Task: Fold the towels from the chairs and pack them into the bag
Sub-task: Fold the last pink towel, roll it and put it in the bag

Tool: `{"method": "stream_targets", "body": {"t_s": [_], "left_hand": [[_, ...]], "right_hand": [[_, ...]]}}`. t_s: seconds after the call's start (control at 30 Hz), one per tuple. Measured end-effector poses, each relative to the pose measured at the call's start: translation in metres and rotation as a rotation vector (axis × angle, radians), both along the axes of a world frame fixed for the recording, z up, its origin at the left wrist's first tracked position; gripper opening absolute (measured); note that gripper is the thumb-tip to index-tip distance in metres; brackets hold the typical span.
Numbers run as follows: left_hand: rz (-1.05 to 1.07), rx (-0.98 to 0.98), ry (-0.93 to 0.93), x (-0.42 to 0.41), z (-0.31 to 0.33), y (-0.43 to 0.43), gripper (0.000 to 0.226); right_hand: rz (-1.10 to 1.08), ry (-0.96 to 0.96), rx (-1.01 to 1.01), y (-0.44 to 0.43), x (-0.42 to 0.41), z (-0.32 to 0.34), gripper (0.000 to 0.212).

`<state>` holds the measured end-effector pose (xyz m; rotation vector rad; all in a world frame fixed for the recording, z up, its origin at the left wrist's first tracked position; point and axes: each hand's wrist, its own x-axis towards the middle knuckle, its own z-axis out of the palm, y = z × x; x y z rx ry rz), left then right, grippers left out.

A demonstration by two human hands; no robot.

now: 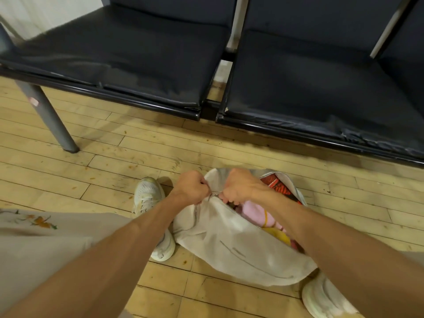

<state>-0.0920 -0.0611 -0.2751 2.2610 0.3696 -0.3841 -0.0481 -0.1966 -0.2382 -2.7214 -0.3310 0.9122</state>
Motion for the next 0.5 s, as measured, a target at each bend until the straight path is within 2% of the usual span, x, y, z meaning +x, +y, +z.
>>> {"method": "stream_targets", "body": {"t_s": [0.13, 0.27, 0.5], "left_hand": [[-0.024, 0.089, -0.080, 0.001, 0.012, -0.009, 0.019], [-0.070, 0.188, -0.083, 0.001, 0.010, -0.009, 0.021], [-0.093, 0.387, -0.091, 0.002, 0.011, -0.014, 0.016]], "right_hand": [[-0.037, 0.001, -0.041, -0.039, -0.003, 0.022, 0.010], [-0.112, -0.085, -0.150, -0.077, -0.013, 0.010, 0.011], [-0.206, -0.078, -0.076, -0.119, -0.009, -0.010, 0.018]]}}
